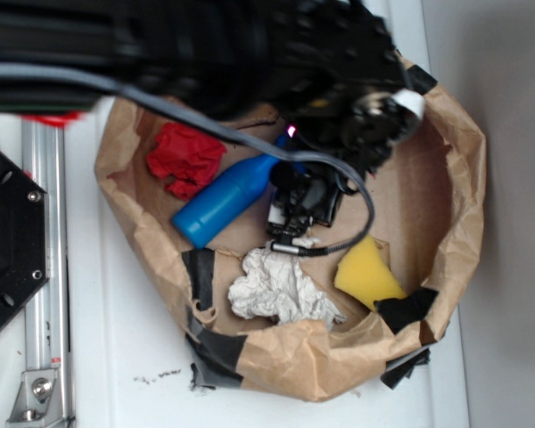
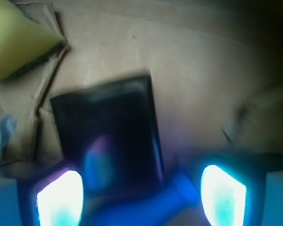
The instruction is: Grab the black box.
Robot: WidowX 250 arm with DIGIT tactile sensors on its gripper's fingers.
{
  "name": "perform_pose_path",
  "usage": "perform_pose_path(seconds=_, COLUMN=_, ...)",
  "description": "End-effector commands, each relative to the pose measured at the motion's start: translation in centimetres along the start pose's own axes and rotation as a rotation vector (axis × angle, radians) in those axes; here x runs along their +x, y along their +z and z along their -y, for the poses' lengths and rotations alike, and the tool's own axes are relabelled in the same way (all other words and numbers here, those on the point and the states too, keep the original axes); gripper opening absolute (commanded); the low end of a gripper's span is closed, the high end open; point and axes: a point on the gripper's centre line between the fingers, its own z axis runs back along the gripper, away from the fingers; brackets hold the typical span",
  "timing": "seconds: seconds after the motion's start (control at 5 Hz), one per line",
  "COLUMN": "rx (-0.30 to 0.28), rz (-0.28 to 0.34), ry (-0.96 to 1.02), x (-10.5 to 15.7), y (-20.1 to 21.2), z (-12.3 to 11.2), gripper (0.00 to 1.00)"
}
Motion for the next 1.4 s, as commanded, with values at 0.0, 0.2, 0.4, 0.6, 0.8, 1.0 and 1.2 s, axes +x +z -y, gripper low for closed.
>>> perform_pose_path(seconds=0.0, rx=-0.001, rz=-0.006, ry=-0.217, x=3.7, y=-0.2, z=2.1, gripper=1.00)
perform_pose_path(seconds=0.2, rx=-0.009, rz=-0.019, ry=-0.253, x=3.4, y=0.0, z=2.3, gripper=1.00)
perform_pose_path(seconds=0.4, rx=0.031, rz=-0.009, ry=-0.270, x=3.0, y=0.4, z=2.4, gripper=0.00)
perform_pose_path(seconds=0.6, rx=0.177, rz=0.096, ry=-0.222, x=1.2, y=4.7, z=2.0, gripper=0.00)
perform_pose_path(seconds=0.8, rx=0.320, rz=0.240, ry=-0.166, x=-0.9, y=9.2, z=2.5, gripper=0.00)
perform_pose_path(seconds=1.0, rx=0.347, rz=0.352, ry=-0.081, x=-2.3, y=13.9, z=3.4, gripper=0.00)
perform_pose_path(seconds=1.2, rx=0.307, rz=0.325, ry=-0.004, x=-2.9, y=18.9, z=4.1, gripper=0.00)
